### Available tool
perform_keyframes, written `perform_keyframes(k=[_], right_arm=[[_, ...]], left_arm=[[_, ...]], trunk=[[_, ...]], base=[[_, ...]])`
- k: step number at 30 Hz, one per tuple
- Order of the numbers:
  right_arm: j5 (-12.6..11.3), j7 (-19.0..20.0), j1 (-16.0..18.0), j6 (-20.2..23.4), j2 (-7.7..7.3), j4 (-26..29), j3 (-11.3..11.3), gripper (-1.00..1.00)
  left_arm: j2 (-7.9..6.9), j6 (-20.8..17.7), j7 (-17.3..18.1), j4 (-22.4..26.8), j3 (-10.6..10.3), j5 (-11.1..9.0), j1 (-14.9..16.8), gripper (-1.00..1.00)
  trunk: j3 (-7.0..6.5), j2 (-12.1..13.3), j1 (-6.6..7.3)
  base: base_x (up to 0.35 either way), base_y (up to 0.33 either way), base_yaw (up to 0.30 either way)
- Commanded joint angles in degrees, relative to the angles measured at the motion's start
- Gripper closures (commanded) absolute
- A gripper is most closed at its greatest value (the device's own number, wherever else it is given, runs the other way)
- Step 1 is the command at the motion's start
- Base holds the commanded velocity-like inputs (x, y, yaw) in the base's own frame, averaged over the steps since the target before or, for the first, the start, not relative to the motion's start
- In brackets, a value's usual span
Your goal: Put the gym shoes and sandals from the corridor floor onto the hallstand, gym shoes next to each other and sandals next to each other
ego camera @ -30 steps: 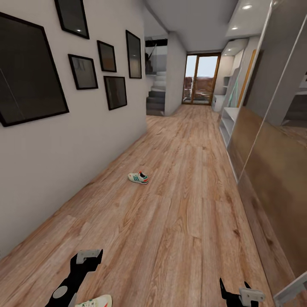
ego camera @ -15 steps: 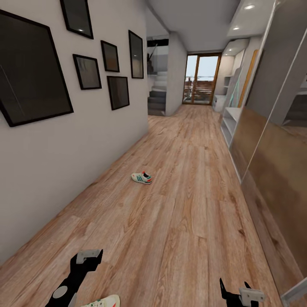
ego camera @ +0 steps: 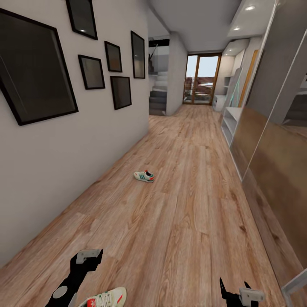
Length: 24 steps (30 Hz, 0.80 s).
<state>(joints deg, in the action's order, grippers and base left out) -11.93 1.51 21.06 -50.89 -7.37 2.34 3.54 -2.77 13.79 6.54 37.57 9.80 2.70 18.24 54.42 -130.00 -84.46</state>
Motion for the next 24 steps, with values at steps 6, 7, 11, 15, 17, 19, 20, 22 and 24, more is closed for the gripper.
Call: perform_keyframes(k=[6, 7, 11, 15, 17, 19, 20, 22, 24], right_arm=[[-0.5, 0.2, 0.0, -0.2, -0.01, 0.0, 0.4, -1.0], [-0.5, 0.2, 0.0, -0.2, -0.01, 0.0, 0.4, -1.0], [-0.5, 0.2, 0.0, -0.2, -0.01, -0.1, 0.4, -1.0], [-0.5, 0.2, 0.0, -0.2, -0.01, -0.1, 0.4, -1.0], [-0.5, 0.2, 0.0, -0.2, -0.01, -0.1, 0.4, -1.0], [-0.5, 0.2, 0.0, -0.2, -0.01, -0.1, 0.4, -1.0], [-0.5, 0.2, 0.0, -0.2, -0.01, -0.1, 0.4, -1.0], [-0.5, 0.2, 0.0, -0.2, -0.01, -0.1, 0.4, -1.0], [-0.5, 0.2, 0.0, -0.2, -0.01, -0.1, 0.4, -1.0]], left_arm=[[0.04, 0.2, 0.4, 0.0, 0.3, 0.3, 0.0, -1.0], [0.04, 0.2, 0.4, 0.0, 0.3, 0.3, 0.0, -1.0], [0.04, 0.2, 0.4, 0.0, 0.3, 0.3, 0.0, -1.0], [0.04, 0.2, 0.4, 0.0, 0.3, 0.3, 0.0, -1.0], [0.04, 0.2, 0.4, 0.0, 0.3, 0.3, 0.0, -1.0], [0.04, 0.2, 0.4, 0.0, 0.3, 0.3, 0.0, -1.0], [0.04, 0.2, 0.4, 0.0, 0.3, 0.3, 0.0, -1.0], [0.04, 0.2, 0.5, 0.0, 0.3, 0.3, 0.0, -1.0], [0.04, 0.2, 0.5, 0.0, 0.3, 0.3, 0.0, -1.0]], trunk=[[0.05, 0.0, 0.03], [0.05, 0.0, 0.03], [0.05, 0.0, 0.03], [0.05, 0.0, 0.03], [0.05, 0.0, 0.03], [0.05, 0.0, 0.03], [0.05, 0.0, 0.03], [0.05, 0.0, 0.03], [0.05, 0.0, 0.03]], base=[[-0.062, 0.061, 0.0], [-0.016, 0.016, 0.0], [-0.006, 0.006, -0.041], [-0.002, 0.002, -0.143], [-0.001, 0.001, -0.199], [0.0, 0.0, -0.24], [0.0, 0.007, -0.267], [0.0, 0.047, -0.273], [0.0, 0.113, -0.277]])
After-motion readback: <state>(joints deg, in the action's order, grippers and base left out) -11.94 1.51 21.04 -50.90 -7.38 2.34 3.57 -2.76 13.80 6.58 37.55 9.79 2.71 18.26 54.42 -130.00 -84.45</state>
